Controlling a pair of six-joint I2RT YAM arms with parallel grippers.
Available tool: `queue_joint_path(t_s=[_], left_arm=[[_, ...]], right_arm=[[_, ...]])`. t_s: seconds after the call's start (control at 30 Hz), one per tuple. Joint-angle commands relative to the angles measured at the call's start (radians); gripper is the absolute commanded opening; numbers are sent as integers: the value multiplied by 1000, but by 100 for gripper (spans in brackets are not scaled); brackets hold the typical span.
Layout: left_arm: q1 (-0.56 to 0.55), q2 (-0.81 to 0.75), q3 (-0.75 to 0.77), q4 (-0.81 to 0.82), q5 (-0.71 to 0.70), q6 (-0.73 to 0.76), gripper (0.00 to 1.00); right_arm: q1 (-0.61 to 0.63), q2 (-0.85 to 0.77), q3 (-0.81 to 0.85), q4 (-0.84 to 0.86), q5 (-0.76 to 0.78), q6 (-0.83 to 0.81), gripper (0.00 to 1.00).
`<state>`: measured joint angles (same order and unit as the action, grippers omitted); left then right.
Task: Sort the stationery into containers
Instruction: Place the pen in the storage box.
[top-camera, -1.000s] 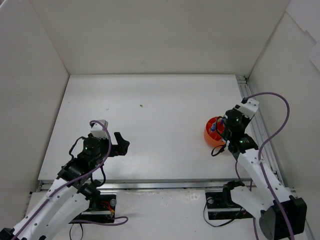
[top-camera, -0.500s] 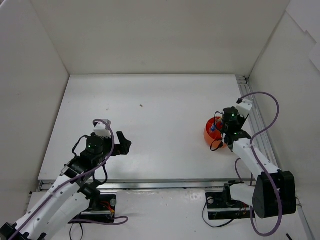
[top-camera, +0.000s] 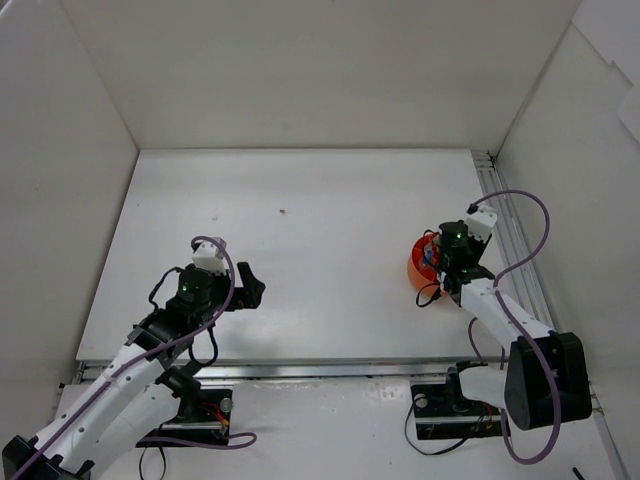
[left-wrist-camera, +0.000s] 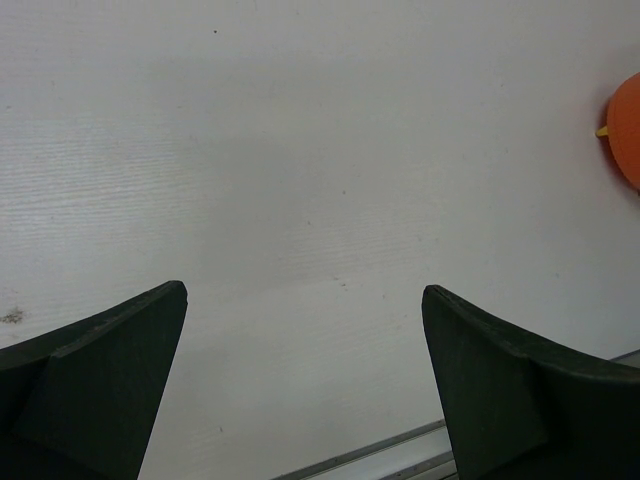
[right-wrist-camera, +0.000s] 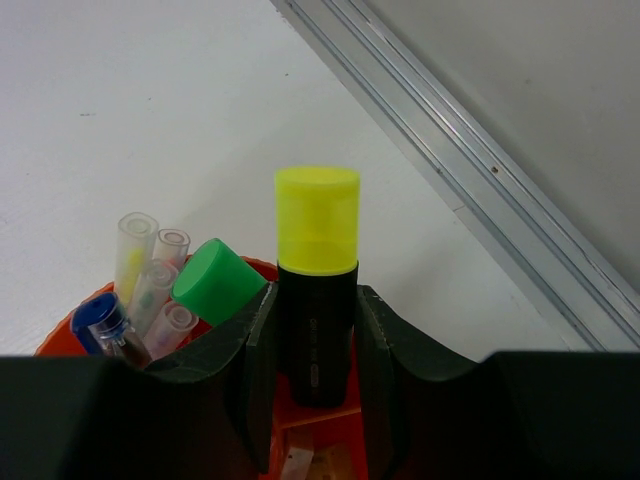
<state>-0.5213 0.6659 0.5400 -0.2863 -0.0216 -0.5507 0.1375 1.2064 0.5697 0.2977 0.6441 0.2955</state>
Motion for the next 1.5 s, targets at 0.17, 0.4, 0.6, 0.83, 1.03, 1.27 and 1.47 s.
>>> queue_joint_path(t_s=[0.17, 0.4, 0.6, 0.83, 1.03, 1.27, 1.47], left_arm=[[7, -14, 28, 55, 9, 9, 100], [7, 4, 34, 61, 45, 11, 100], [7, 4, 31, 68, 57, 15, 100], [7, 12, 41, 65, 63, 23, 100], [7, 9, 44, 62, 63, 26, 100], [7, 9, 55, 50, 54, 28, 100], [7, -11, 51, 35, 32, 21, 100]], right_arm=[[57, -64, -4, -3, 65, 59, 31], [103, -197, 19, -104, 103, 80, 40], [108, -307, 16, -167, 100, 73, 54], [111, -344, 51, -210, 72, 47, 63], [58, -274, 120, -218, 48, 1, 98], [-124, -56, 294, -339, -179, 109, 98], [-202, 68, 363, -341, -256, 168, 98]])
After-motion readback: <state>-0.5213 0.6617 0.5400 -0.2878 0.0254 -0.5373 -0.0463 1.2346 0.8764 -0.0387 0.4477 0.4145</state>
